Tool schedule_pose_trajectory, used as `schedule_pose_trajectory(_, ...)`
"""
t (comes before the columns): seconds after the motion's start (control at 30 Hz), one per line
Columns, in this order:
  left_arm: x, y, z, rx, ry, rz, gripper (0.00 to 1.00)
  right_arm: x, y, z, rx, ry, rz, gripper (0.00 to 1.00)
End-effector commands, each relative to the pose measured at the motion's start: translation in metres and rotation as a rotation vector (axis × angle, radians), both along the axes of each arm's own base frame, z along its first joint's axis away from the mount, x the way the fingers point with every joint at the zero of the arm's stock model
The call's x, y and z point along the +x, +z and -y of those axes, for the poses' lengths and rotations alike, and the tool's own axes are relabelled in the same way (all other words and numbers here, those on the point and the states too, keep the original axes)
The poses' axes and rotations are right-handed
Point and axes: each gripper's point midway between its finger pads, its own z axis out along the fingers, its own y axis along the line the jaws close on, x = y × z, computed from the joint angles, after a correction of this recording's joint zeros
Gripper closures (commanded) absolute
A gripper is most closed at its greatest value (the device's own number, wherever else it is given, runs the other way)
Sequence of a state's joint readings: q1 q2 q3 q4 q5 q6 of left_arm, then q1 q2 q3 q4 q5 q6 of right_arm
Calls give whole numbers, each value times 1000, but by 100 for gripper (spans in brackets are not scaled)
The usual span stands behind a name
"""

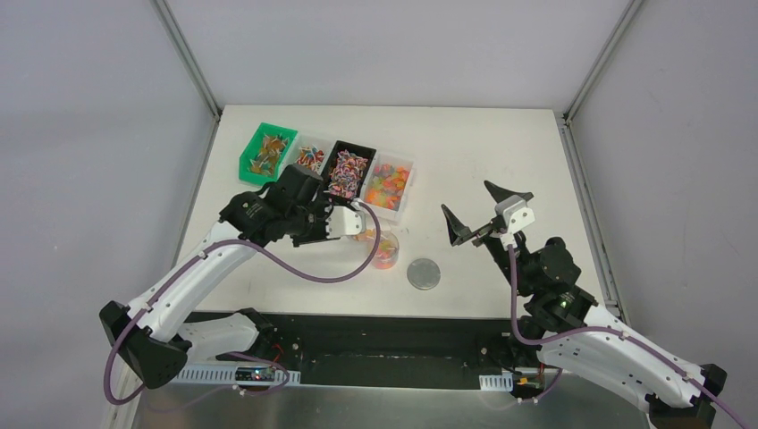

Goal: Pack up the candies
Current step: Place the fake candies in the packing bottle.

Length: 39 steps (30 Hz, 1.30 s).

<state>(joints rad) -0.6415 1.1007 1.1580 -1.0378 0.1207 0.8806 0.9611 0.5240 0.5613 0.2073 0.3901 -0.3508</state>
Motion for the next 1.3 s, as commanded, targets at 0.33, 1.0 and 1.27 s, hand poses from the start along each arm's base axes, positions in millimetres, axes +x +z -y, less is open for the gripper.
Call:
schedule_pose_trajectory(0.33,4,6,2,136,20,26,100,-3,25,11,63,-29,54,0)
schedule_pose_trajectory(1.0,4,3,7,234,17,28,100,-1,22,10,54,-31,52,0)
schedule_pose_trajectory(1.27,6,8,8,223,34,40,100,-1,21,9,53,-30,52,0)
